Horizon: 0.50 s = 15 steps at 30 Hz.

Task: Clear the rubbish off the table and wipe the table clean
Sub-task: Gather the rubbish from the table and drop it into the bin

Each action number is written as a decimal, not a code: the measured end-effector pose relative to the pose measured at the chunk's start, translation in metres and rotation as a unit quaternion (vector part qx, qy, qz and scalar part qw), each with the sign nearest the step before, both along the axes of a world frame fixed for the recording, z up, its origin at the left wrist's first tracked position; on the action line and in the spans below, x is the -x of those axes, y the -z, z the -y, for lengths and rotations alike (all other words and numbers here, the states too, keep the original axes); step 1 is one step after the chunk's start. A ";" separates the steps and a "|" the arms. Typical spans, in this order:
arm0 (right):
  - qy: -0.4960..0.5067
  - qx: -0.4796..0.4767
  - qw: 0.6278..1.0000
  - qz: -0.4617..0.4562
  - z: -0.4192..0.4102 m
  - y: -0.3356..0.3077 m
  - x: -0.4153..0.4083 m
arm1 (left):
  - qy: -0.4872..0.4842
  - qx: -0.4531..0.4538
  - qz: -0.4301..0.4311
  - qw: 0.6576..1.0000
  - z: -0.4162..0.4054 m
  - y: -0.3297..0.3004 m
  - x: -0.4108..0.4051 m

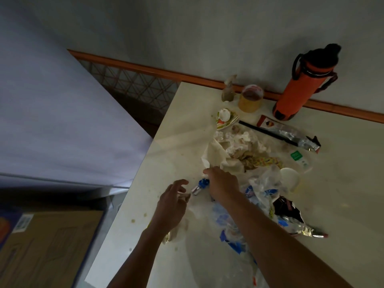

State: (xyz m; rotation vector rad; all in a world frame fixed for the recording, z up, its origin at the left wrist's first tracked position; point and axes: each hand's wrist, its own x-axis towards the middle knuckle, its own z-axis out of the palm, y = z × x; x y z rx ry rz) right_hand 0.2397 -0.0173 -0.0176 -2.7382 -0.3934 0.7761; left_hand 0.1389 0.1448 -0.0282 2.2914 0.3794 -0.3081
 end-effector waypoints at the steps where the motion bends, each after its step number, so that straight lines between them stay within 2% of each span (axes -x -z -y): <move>1: -0.001 0.004 1.000 0.008 0.000 0.002 0.000 | -0.016 0.009 -0.002 1.000 0.001 -0.003 -0.002; 6: 0.013 -0.004 1.000 0.028 0.000 0.004 -0.001 | -0.074 0.033 0.018 0.997 0.003 -0.010 -0.016; 10: 0.109 -0.080 0.990 0.039 0.006 -0.005 -0.002 | -0.105 0.047 0.039 0.993 0.010 -0.021 -0.043; 15: 0.198 -0.192 0.960 0.056 0.018 -0.029 -0.013 | -0.065 -0.046 0.048 0.996 0.023 -0.027 -0.100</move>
